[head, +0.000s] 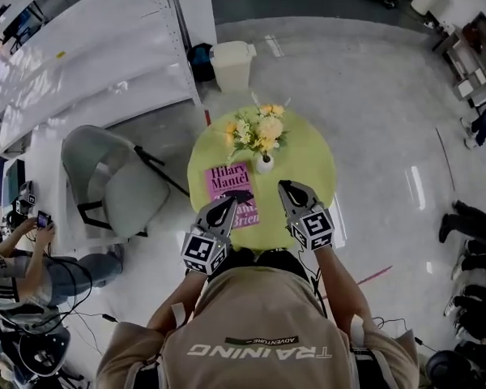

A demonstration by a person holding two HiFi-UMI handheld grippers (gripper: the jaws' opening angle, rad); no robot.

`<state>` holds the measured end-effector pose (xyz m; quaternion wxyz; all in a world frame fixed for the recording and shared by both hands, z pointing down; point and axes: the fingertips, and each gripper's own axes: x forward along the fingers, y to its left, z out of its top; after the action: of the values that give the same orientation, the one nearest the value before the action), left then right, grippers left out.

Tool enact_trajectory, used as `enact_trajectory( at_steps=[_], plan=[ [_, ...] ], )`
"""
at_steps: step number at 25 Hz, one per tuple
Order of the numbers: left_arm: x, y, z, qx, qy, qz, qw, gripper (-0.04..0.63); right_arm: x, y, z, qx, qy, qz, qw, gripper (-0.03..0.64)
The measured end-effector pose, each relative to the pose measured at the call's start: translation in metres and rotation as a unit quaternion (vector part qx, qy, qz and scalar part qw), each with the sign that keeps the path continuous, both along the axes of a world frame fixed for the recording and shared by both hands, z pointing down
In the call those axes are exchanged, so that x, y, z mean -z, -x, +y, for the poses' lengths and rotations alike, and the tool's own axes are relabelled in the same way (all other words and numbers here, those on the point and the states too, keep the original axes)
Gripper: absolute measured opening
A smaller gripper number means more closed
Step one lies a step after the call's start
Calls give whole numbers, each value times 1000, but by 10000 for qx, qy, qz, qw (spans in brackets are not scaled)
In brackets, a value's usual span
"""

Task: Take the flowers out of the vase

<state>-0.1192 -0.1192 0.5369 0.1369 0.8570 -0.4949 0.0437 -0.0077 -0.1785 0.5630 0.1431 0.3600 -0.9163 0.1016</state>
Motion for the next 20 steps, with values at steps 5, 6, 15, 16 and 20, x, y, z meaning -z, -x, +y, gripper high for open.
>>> enact_trajectory(
  at_steps=[5,6,15,16,20],
  plan=[
    [-6,6,-5,139,151,53,9998,11,-23,12,-38,8,135,151,9998,6],
    [-7,7,-6,179,184,37,9997,11,-28,14,-46,38,182,140,9997,6],
    [-25,9,-8,546,502,111,9972,11,-93,24,-97,169,609,534,9966,110],
    [-27,10,-8,561,522,118,9970,11,-99,25,-102,175,676,571,9959,116],
    [-36,14,-12,621,624,125,9960,11,-113,35,-114,269,864,700,9934,175]
  ],
)
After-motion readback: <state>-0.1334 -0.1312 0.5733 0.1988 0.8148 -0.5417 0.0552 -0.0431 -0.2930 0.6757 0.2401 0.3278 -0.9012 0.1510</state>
